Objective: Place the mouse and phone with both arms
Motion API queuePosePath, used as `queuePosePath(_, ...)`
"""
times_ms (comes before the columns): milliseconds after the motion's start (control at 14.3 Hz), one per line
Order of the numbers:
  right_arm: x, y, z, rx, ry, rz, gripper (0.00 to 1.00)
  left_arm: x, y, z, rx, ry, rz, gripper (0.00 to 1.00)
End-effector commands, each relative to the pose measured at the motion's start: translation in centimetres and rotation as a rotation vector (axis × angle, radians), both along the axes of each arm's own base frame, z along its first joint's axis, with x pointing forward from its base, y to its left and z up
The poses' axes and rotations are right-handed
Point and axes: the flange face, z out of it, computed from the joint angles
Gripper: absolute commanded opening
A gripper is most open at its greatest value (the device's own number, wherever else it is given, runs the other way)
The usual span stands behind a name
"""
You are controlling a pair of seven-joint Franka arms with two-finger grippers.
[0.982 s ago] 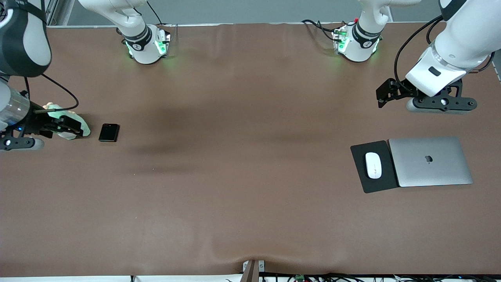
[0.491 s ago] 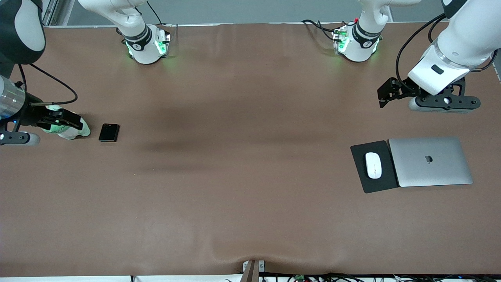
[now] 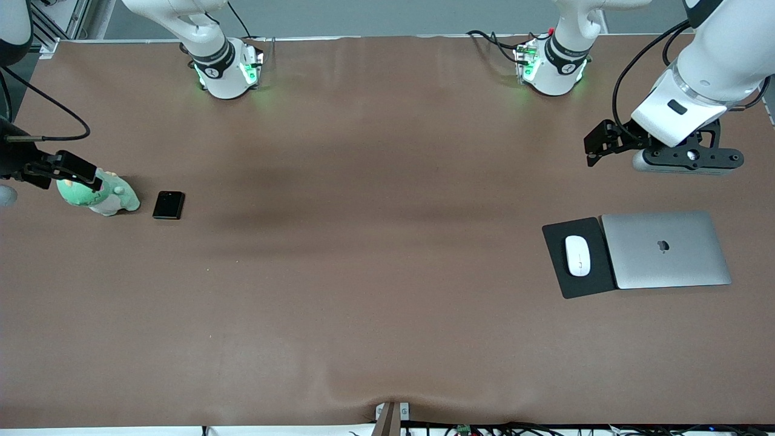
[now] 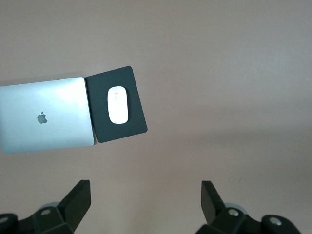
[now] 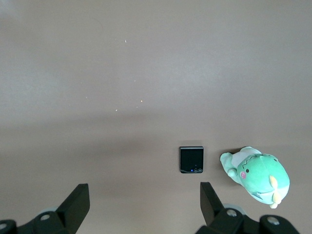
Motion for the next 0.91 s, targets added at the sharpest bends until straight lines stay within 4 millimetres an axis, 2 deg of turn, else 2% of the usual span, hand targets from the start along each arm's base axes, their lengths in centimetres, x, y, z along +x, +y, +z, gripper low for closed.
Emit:
queuePosePath(0, -1.5, 0.3, 2.9, 0.001, -0.018, 0.002, 1.0, -0.3, -0.1, 0.9, 0.003, -0.011, 0.007, 1.0)
queuePosePath(210, -1.8, -0.5, 3.4, 0.0, -0.026, -0.011, 1.0, -0.3, -0.1, 0.9, 0.003, -0.011, 0.005, 1.0)
queuePosePath(351, -1.8, -1.9, 3.4, 0.004, -0.026, -0.035, 1.0, -0.3, -0.1, 0.9, 0.003, -0.011, 0.004, 1.0)
queuePosePath(561, -1.8, -1.7, 3.4, 0.003, -0.027, -0.032, 1.0, -0.3, -0.2, 0.9, 0.003, -0.011, 0.008, 1.0)
queuePosePath(701, -1.8, -0.9, 4.0, -0.001, -0.038, -0.018, 1.0, -0.3, -0.2, 0.9, 0.003, -0.011, 0.008, 1.0)
queuePosePath(841, -1.8, -2.1, 4.3, -0.001, -0.046, -0.024, 1.0, -0.3, -0.2, 1.0, 0.003, -0.013, 0.008, 1.0)
